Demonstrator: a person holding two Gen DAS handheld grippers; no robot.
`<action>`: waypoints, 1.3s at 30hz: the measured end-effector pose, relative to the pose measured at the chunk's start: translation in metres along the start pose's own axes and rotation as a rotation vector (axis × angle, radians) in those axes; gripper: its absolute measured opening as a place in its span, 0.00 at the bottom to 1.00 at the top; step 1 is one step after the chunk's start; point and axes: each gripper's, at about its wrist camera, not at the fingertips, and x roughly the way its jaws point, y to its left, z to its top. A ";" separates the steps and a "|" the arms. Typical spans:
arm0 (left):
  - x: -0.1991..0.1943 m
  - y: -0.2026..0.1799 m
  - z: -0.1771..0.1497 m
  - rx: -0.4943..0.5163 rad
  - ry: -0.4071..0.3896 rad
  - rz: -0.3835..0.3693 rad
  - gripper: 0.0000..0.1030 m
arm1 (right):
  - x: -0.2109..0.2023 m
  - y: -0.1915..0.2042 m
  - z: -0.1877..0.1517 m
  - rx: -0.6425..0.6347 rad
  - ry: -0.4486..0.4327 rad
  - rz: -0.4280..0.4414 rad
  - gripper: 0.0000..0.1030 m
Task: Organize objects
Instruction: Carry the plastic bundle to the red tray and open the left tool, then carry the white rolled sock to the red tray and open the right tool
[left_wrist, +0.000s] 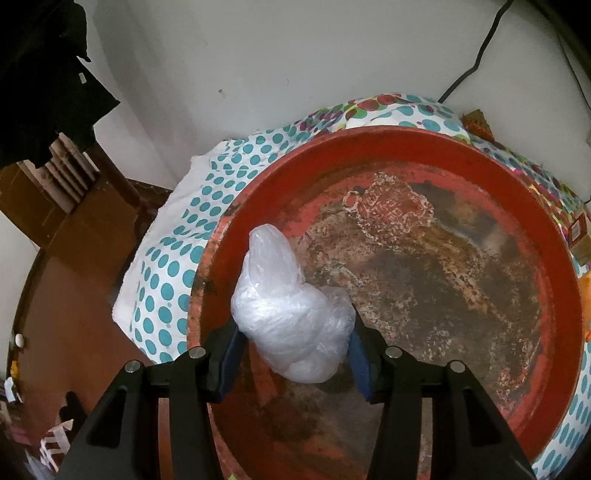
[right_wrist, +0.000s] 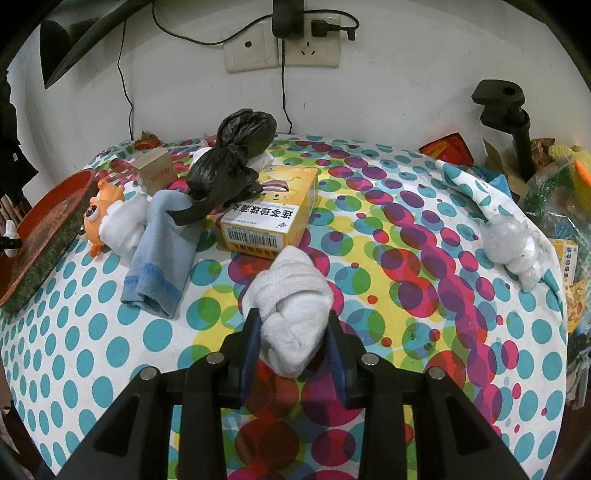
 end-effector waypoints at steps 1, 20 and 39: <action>0.000 0.000 0.000 0.000 0.001 -0.001 0.47 | 0.000 0.000 0.000 -0.001 0.000 -0.001 0.33; -0.027 -0.003 -0.014 0.024 -0.036 -0.033 0.75 | 0.001 0.000 0.000 -0.006 0.000 -0.005 0.34; -0.087 0.013 -0.102 -0.024 -0.177 0.036 0.90 | -0.002 0.015 0.001 -0.084 -0.012 -0.099 0.32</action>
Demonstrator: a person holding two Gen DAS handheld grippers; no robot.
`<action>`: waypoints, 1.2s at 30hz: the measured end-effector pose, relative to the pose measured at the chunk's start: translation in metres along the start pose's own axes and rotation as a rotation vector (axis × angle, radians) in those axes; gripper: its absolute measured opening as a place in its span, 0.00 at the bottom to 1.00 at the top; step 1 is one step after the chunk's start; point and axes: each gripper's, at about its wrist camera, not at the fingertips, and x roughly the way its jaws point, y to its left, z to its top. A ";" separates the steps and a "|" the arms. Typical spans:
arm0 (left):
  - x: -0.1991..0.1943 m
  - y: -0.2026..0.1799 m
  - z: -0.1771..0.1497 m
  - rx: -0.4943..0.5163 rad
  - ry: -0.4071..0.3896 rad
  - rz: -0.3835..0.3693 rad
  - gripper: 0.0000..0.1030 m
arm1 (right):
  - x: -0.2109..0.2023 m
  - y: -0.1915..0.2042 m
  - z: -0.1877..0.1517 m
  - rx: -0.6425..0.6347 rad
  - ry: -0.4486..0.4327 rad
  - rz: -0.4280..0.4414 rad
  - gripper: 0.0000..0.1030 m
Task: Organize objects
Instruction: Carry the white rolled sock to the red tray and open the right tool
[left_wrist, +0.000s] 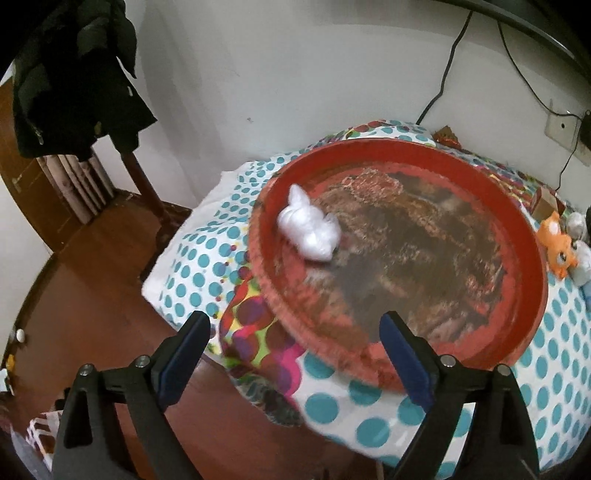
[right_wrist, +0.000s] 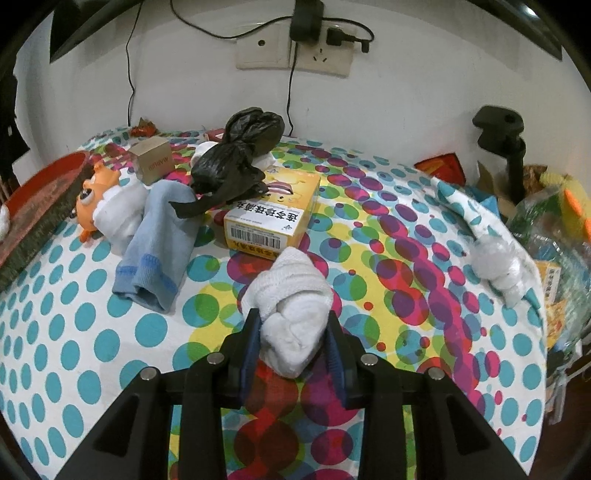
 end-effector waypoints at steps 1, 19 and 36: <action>-0.001 0.002 -0.004 0.005 -0.005 -0.002 0.90 | 0.000 0.001 0.000 0.005 0.000 -0.009 0.32; 0.006 0.034 -0.015 -0.062 -0.039 -0.060 0.94 | -0.062 0.055 0.012 0.129 -0.084 0.031 0.31; 0.015 0.047 -0.015 -0.128 -0.018 -0.063 0.95 | -0.071 0.226 0.065 -0.123 -0.105 0.310 0.31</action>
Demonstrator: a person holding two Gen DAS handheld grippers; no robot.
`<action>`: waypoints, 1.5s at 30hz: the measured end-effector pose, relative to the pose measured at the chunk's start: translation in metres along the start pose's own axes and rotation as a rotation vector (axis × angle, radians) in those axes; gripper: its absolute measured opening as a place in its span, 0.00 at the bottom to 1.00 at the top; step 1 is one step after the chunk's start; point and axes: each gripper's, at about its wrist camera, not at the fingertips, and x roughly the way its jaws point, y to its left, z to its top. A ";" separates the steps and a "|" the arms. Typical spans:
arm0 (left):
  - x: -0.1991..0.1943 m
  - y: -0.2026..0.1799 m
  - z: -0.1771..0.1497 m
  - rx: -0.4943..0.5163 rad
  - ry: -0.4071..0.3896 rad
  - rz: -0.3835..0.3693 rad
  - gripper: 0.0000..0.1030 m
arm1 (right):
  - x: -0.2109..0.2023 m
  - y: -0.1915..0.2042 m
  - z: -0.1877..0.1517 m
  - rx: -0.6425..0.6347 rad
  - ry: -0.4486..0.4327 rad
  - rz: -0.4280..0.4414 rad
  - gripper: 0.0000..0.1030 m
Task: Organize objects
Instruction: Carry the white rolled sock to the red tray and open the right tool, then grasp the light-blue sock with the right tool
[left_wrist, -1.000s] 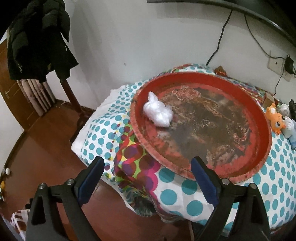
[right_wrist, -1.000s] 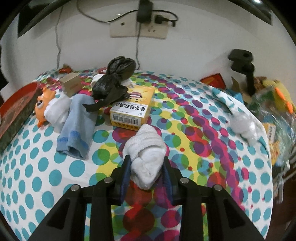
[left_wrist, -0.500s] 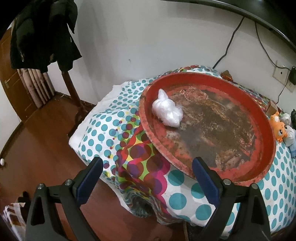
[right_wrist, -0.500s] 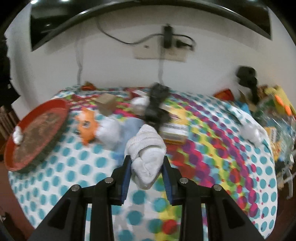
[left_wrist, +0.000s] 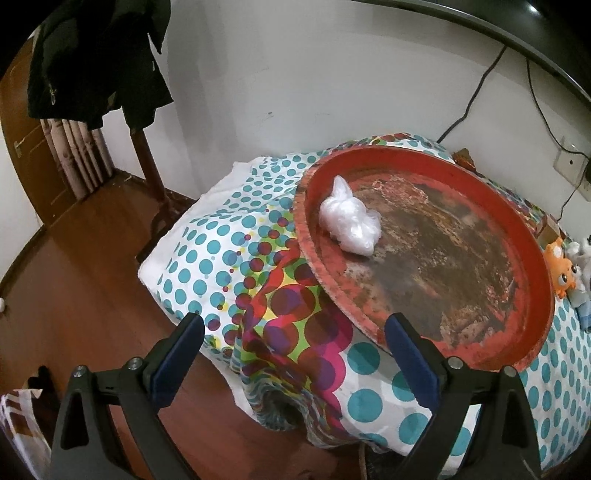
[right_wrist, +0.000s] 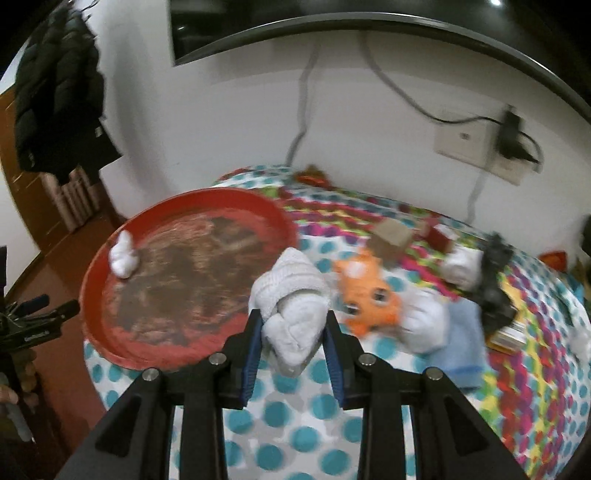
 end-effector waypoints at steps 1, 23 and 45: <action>0.000 0.001 0.000 -0.007 -0.001 0.001 0.95 | 0.004 0.007 0.001 -0.011 0.004 0.013 0.31; 0.002 0.009 0.001 -0.060 0.002 -0.037 0.96 | 0.100 0.094 0.021 -0.093 0.135 0.090 0.31; 0.001 -0.004 -0.001 -0.006 -0.005 -0.029 0.96 | 0.046 0.049 0.019 -0.052 0.078 0.024 0.56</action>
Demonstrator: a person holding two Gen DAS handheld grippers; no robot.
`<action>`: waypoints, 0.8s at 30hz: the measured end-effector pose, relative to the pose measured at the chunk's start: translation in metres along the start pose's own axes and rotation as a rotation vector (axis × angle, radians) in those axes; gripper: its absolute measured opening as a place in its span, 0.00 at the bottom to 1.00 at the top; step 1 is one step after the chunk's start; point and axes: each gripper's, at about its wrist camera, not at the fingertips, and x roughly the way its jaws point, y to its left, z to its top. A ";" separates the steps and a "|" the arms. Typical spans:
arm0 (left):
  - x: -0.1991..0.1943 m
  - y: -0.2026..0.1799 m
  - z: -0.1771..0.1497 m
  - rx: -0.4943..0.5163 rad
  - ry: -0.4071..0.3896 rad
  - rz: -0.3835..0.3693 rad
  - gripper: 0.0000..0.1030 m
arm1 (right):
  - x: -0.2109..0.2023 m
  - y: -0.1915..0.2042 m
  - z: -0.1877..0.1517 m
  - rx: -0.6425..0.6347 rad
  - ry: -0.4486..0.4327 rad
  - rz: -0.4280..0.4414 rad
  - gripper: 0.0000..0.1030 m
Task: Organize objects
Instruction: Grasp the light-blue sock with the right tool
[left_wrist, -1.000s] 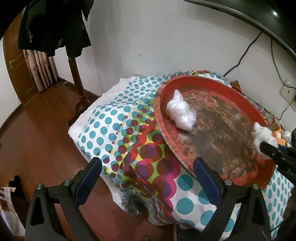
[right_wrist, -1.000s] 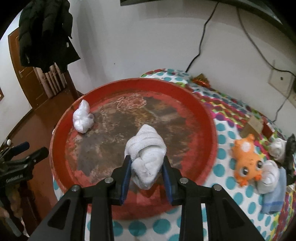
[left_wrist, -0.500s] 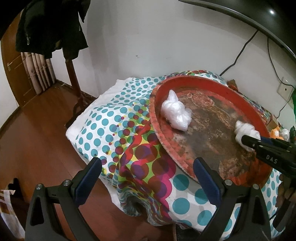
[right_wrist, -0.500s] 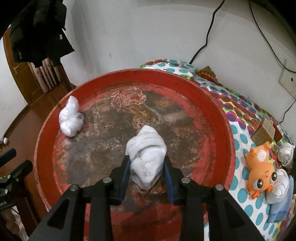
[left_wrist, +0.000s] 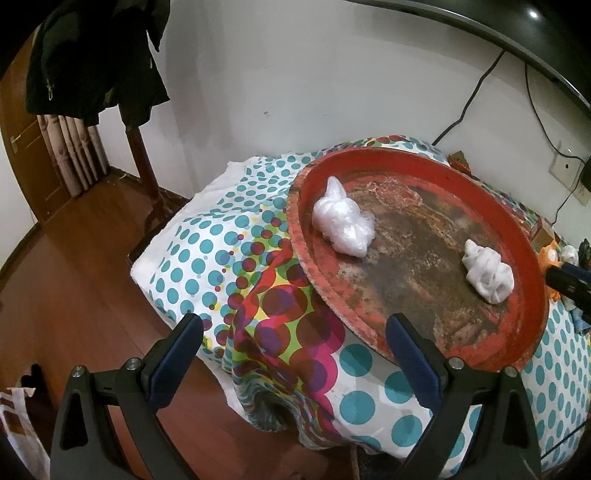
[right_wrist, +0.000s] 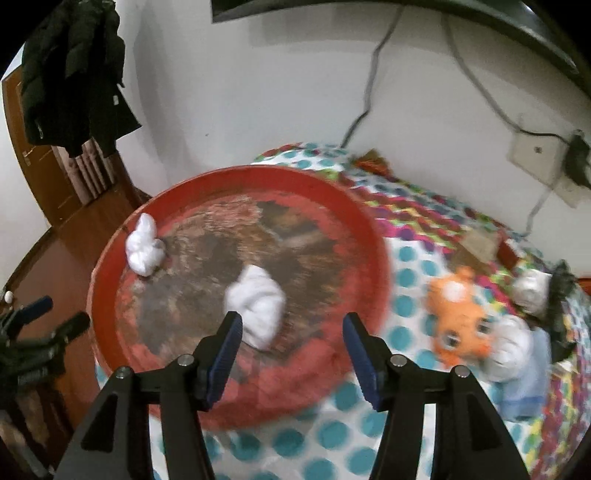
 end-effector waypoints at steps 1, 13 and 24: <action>-0.001 -0.001 0.000 0.003 -0.002 0.001 0.96 | -0.006 -0.010 -0.005 0.004 -0.003 -0.015 0.56; -0.003 -0.009 -0.002 0.025 -0.004 -0.005 0.96 | -0.047 -0.154 -0.063 0.200 0.018 -0.211 0.56; -0.009 -0.025 -0.006 0.101 -0.026 -0.010 0.96 | -0.019 -0.192 -0.076 0.204 0.062 -0.255 0.56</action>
